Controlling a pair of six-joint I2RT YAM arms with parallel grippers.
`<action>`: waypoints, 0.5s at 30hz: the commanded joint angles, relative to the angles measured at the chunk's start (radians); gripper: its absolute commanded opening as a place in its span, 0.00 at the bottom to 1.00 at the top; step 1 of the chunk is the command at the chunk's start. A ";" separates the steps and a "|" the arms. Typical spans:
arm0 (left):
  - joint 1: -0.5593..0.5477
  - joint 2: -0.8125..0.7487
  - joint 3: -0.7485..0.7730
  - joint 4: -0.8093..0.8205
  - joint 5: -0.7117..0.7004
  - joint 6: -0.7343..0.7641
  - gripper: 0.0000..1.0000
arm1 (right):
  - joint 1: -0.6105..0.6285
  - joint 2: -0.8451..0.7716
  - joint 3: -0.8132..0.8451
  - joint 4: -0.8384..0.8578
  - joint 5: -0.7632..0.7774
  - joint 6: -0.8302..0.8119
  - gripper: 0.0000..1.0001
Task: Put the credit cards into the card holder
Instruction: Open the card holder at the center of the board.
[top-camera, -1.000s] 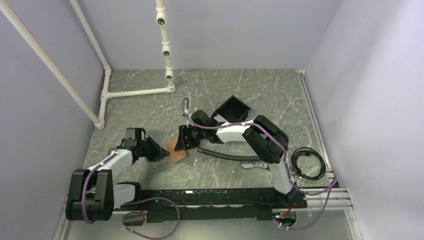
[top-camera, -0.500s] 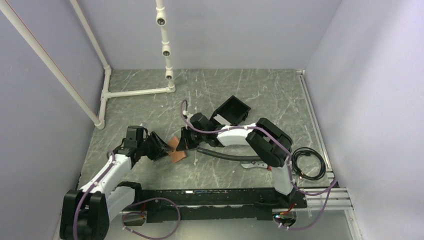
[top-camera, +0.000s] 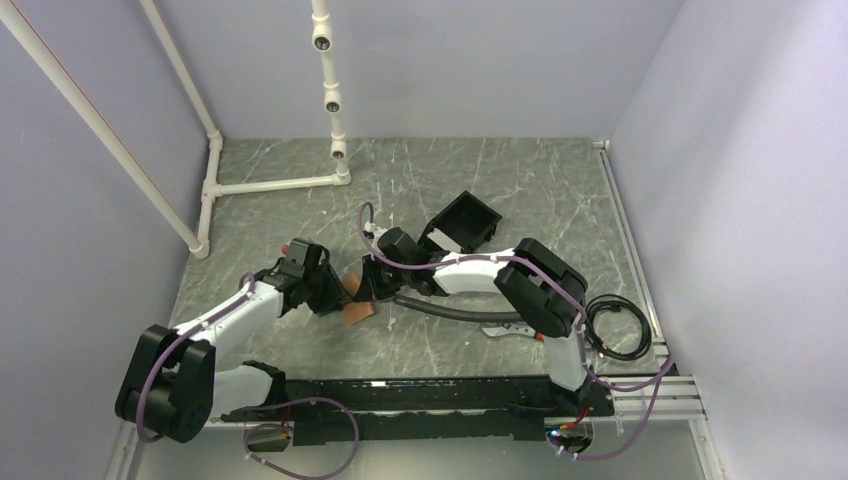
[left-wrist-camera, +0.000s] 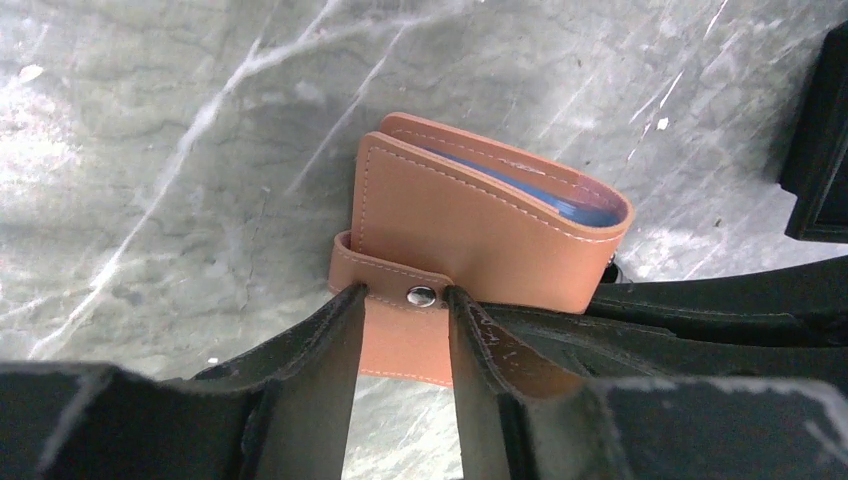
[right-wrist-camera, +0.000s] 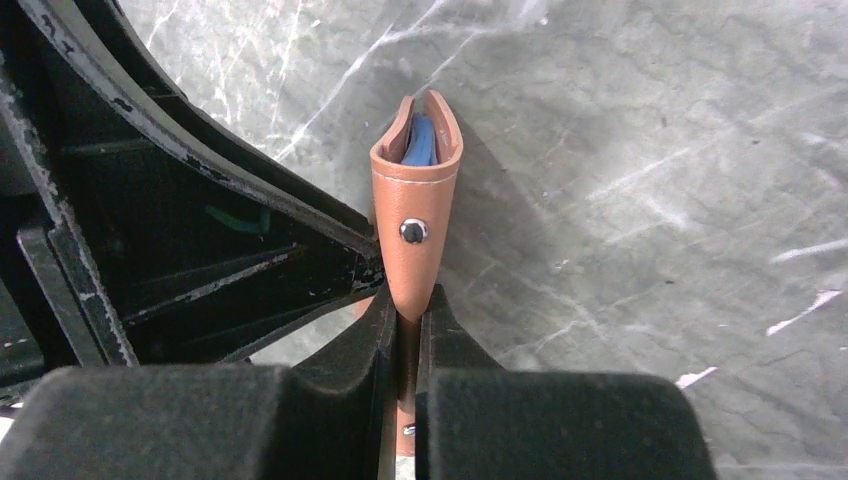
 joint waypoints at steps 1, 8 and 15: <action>-0.050 0.055 0.045 0.048 -0.110 -0.028 0.44 | 0.002 -0.047 0.004 0.056 -0.039 -0.013 0.00; -0.053 0.023 -0.004 0.106 -0.116 -0.053 0.56 | -0.001 -0.061 -0.022 0.145 -0.147 0.032 0.00; -0.053 -0.069 -0.029 0.114 -0.091 -0.058 0.62 | -0.006 -0.106 -0.055 0.256 -0.261 0.116 0.00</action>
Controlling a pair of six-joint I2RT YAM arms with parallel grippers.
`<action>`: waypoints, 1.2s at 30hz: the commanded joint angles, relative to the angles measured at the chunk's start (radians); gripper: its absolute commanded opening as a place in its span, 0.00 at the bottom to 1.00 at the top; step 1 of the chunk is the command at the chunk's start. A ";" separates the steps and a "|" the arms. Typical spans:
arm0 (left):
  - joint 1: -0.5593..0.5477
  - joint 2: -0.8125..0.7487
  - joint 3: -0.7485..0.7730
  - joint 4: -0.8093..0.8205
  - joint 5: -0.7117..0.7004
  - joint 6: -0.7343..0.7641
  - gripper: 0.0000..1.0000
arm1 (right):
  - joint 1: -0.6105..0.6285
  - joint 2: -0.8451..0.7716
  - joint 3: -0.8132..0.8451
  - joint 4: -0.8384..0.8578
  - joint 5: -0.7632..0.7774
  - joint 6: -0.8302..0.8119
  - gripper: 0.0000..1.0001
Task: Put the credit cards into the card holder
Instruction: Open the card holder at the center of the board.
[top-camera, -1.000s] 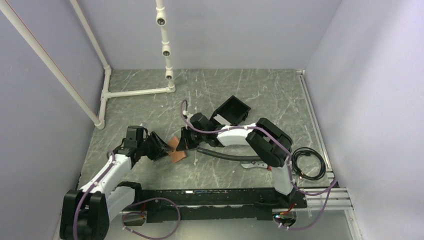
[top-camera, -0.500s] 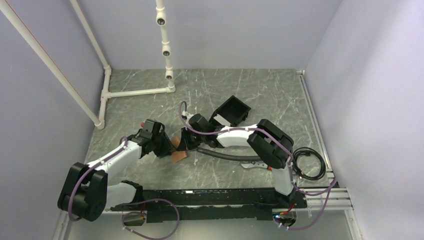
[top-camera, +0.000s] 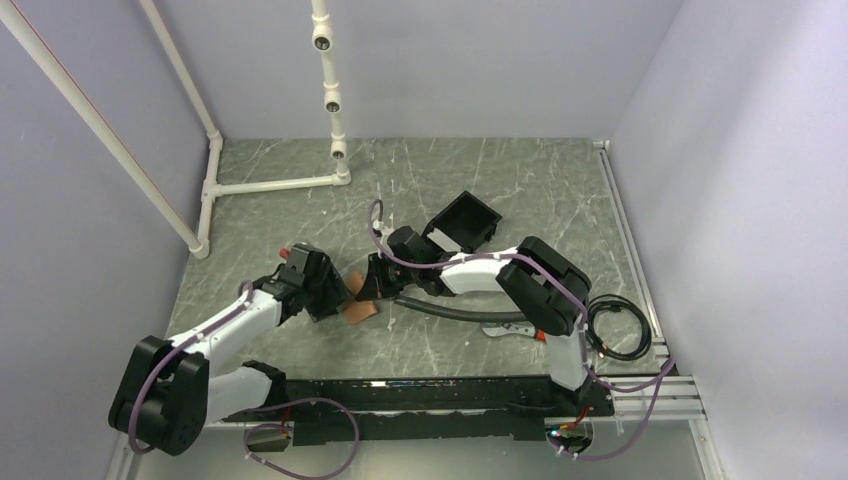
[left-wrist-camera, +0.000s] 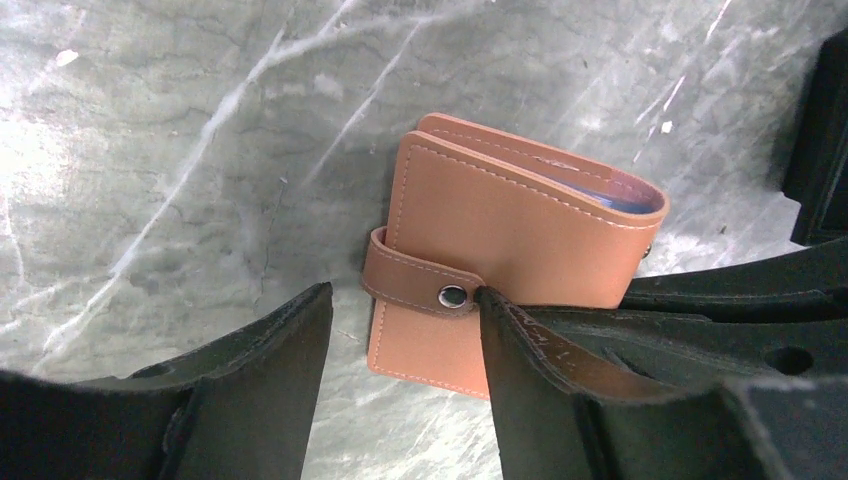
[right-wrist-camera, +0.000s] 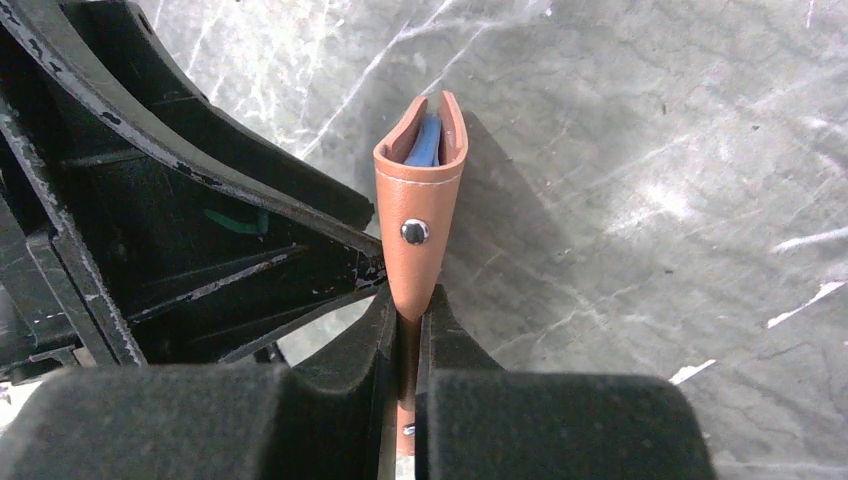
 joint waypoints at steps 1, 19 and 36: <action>-0.006 -0.043 -0.007 0.093 0.003 -0.032 0.60 | 0.027 -0.106 0.000 0.166 -0.180 0.077 0.00; -0.006 -0.060 -0.108 0.250 0.115 -0.014 0.00 | -0.110 -0.285 -0.128 0.400 -0.313 0.324 0.00; 0.160 -0.489 -0.096 0.026 0.323 0.089 0.04 | -0.168 -0.321 -0.154 0.140 -0.234 0.086 0.00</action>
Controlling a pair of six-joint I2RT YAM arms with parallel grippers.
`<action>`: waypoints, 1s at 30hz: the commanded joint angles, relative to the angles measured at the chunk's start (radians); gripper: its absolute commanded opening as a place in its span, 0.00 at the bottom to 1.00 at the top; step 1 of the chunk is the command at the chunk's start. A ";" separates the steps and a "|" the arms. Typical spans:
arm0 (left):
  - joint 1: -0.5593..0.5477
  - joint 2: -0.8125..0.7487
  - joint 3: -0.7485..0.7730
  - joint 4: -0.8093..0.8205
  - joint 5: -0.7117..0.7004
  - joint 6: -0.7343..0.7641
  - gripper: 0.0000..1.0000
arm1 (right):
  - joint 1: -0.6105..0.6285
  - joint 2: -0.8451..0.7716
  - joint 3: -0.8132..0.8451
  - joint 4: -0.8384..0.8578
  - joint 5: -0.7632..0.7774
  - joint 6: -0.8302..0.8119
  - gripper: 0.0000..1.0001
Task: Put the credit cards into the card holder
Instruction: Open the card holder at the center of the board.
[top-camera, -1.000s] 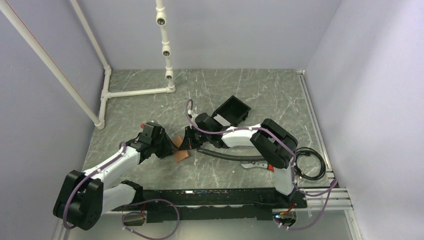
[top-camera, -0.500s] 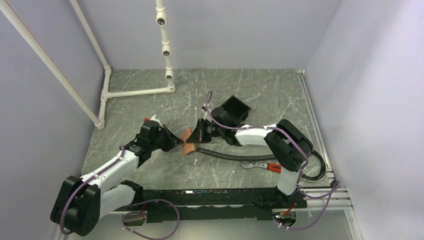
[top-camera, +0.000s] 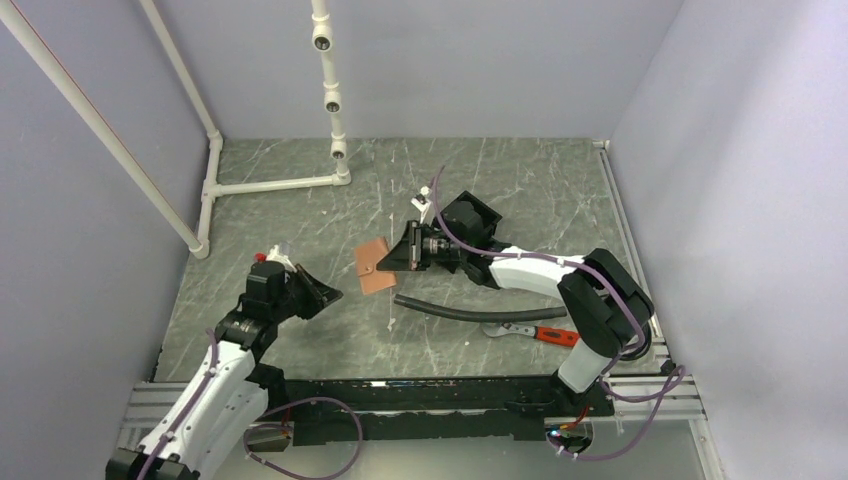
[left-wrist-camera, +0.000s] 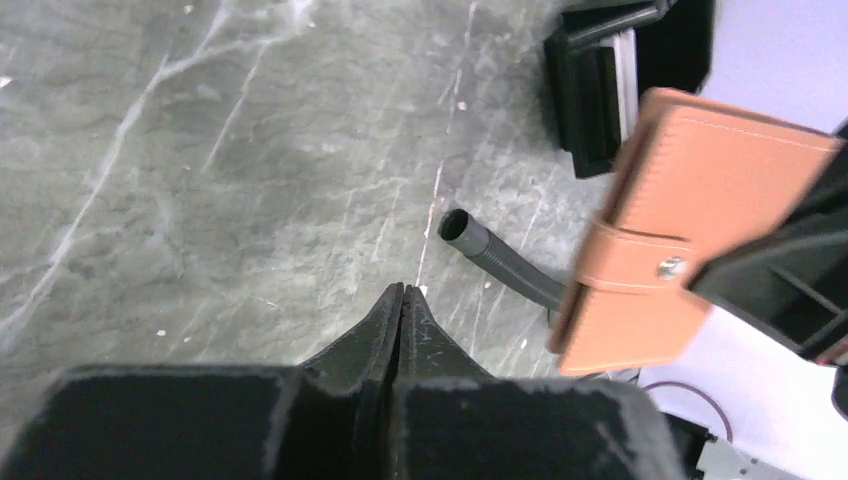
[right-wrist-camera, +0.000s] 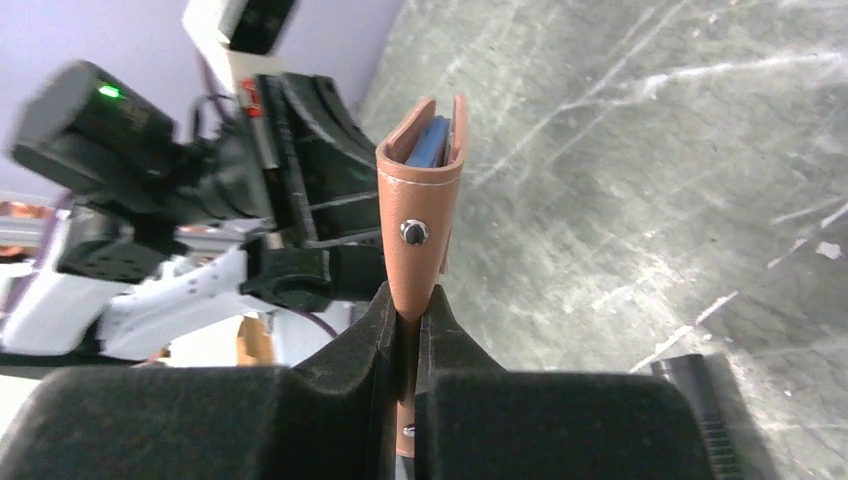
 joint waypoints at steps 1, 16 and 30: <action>0.019 0.002 0.100 -0.052 0.126 0.098 0.18 | 0.052 -0.004 0.079 -0.165 0.091 -0.177 0.00; -0.160 0.260 0.345 -0.151 -0.110 0.132 0.52 | 0.149 0.016 0.199 -0.327 0.253 -0.264 0.00; -0.188 0.305 0.225 0.059 -0.005 0.039 0.38 | 0.146 -0.035 0.121 -0.043 0.152 -0.084 0.00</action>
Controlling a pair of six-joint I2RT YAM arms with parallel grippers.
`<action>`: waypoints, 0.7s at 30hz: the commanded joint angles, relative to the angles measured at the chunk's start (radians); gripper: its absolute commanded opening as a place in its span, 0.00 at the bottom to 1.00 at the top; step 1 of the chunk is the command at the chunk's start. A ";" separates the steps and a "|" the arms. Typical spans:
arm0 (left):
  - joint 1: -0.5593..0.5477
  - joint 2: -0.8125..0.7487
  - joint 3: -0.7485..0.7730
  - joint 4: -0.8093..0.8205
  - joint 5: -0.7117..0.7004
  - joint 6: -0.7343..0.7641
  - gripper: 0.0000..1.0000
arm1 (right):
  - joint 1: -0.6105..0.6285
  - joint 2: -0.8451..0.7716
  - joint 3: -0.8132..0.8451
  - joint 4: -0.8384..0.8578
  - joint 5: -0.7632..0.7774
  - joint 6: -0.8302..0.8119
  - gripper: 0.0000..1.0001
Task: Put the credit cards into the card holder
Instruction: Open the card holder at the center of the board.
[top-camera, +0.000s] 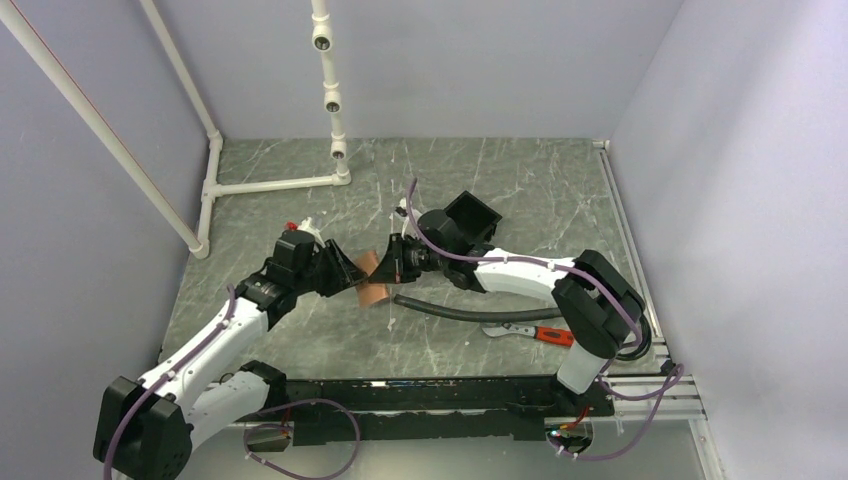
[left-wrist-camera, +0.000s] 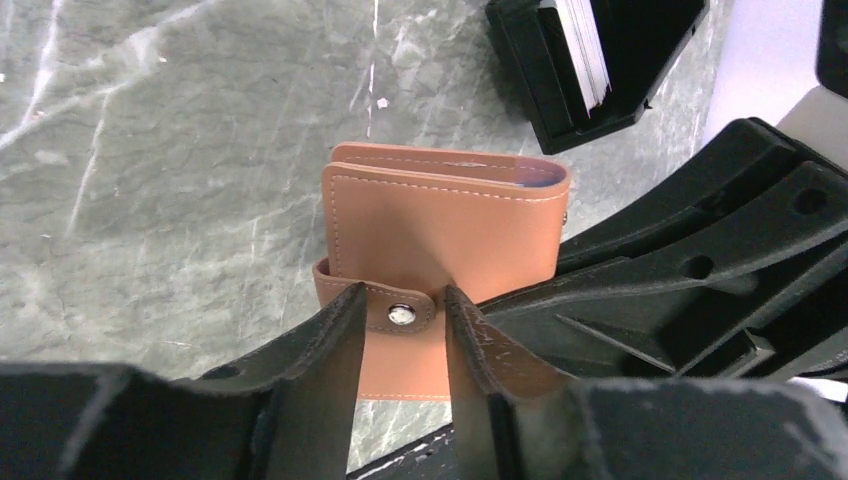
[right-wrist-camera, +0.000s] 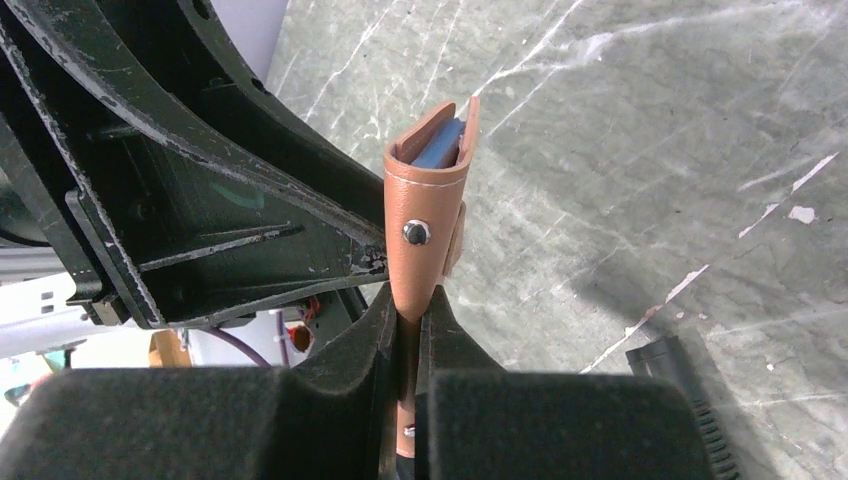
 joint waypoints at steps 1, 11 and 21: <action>-0.015 0.018 -0.029 0.057 0.045 -0.026 0.36 | 0.013 -0.063 0.018 0.236 -0.059 0.072 0.00; -0.015 -0.073 -0.083 0.005 0.056 -0.022 0.41 | -0.065 -0.077 -0.056 0.367 -0.078 0.201 0.00; -0.011 -0.053 -0.062 -0.039 -0.023 0.004 0.38 | -0.049 -0.087 -0.046 0.394 -0.136 0.203 0.00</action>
